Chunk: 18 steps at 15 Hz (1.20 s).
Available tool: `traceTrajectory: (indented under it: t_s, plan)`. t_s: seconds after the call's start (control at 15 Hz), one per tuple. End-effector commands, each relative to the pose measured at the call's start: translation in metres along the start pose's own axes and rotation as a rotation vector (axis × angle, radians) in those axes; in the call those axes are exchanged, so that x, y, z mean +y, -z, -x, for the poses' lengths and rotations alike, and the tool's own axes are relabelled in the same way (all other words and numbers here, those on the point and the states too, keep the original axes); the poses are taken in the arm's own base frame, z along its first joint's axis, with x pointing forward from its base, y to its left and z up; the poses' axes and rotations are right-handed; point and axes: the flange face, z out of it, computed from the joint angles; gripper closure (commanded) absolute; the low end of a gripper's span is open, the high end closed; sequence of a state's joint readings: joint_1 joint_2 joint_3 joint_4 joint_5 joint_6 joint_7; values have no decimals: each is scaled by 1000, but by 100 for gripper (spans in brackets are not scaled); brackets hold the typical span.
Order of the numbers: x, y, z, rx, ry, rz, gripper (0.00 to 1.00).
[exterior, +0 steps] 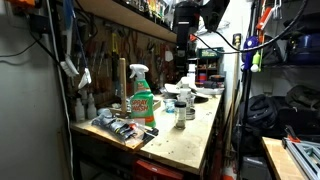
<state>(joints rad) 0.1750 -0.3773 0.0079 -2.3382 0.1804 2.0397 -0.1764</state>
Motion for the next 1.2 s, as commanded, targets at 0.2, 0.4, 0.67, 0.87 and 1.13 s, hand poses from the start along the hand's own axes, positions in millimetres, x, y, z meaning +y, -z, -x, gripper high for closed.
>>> traceTrajectory:
  t_s: [0.2, 0.4, 0.67, 0.87, 1.13]
  plan:
    - [0, 1, 0, -1, 0, 0, 0]
    - [0, 1, 0, -1, 0, 0, 0]
    - [5, -3, 7, -123, -140, -107, 0]
    - [4, -4, 10, -123, -110, -96, 0]
    - [4, -3, 10, -125, -111, -97, 0]
